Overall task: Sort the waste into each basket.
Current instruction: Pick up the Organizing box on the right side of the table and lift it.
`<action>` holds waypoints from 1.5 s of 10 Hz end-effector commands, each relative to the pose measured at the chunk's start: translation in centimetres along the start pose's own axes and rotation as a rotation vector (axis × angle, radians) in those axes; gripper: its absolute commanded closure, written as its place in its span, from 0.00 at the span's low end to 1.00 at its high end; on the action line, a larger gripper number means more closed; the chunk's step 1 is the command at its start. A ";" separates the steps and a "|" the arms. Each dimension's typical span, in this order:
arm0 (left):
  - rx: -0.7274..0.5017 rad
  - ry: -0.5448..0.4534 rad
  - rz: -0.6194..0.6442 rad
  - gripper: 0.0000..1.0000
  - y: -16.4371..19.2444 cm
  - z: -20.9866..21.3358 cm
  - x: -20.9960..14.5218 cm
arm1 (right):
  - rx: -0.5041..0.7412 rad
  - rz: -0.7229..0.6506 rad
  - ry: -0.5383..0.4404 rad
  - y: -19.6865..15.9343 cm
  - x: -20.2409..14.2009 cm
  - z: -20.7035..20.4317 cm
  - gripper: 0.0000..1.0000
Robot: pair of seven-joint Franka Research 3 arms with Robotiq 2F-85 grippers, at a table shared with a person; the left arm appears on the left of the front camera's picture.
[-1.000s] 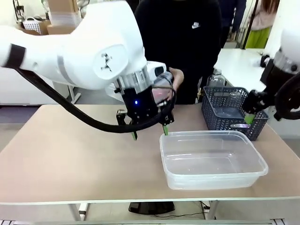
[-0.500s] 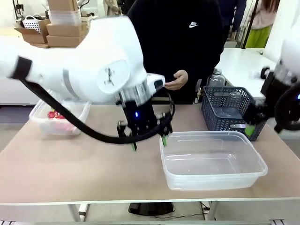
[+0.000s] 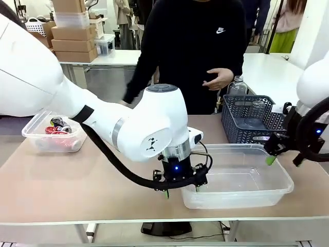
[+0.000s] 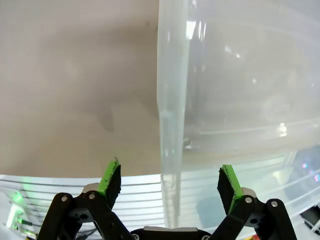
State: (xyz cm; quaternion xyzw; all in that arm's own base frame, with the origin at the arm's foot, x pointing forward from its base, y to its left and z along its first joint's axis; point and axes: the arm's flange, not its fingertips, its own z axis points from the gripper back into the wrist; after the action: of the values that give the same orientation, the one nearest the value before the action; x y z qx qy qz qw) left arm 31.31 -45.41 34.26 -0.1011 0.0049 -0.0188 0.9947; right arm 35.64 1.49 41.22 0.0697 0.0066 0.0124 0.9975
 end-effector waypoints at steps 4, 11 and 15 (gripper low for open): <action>-0.005 -0.078 0.065 0.00 0.2 2.3 1.2 | 0.024 0.016 0.002 -0.8 -3.6 -8.3 0.00; -0.011 -0.158 0.075 1.00 0.7 3.0 1.3 | -0.032 0.062 -0.009 -0.3 -3.4 -8.5 0.65; -0.001 -0.150 0.069 1.00 0.9 3.2 1.3 | -0.033 0.080 -0.005 -0.3 -3.4 -8.4 1.00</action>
State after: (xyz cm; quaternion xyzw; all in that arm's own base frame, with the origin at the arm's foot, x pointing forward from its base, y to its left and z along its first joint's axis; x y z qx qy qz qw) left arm 32.95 -43.99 37.21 -0.1121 -0.0506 0.0118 0.9923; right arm 38.28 2.78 35.96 0.0580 0.0144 0.0340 0.9976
